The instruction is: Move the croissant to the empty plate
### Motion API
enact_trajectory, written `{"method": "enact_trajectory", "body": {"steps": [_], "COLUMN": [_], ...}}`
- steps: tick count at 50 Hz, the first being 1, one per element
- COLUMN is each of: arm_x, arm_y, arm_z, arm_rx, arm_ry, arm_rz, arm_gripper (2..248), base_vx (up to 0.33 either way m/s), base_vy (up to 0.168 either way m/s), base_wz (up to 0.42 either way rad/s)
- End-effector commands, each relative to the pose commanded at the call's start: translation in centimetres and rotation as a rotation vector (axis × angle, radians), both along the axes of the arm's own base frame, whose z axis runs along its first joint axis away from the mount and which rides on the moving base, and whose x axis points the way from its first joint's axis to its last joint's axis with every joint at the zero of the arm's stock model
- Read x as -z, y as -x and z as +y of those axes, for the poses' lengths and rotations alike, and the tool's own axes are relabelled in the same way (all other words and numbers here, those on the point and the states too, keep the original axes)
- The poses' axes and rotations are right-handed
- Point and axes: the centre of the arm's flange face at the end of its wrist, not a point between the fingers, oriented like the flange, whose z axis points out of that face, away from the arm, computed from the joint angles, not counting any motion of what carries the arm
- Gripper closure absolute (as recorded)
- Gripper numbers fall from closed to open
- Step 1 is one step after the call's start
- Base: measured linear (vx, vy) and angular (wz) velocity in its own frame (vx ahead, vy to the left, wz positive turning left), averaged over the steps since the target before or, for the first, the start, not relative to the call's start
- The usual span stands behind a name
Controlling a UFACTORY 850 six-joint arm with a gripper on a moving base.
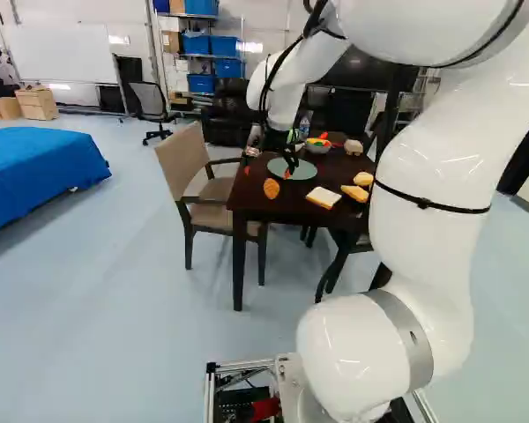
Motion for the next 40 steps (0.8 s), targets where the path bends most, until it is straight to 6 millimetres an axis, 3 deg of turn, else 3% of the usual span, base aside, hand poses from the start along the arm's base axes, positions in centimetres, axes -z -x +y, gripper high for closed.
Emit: {"method": "enact_trajectory", "body": {"steps": [25,40], "arm_x": [0.3,2.1], "arm_y": [-3.6,-6.8], "arm_z": [-0.1,-1.0], "arm_rx": [0.004,0.024], "arm_ry": [0.006,0.006], "arm_rz": [0.098,0.109], "arm_gripper": [3,3], "base_vx": [0.000,0.000], "base_vy": [0.000,0.000], "base_wz": [0.000,0.000]}}
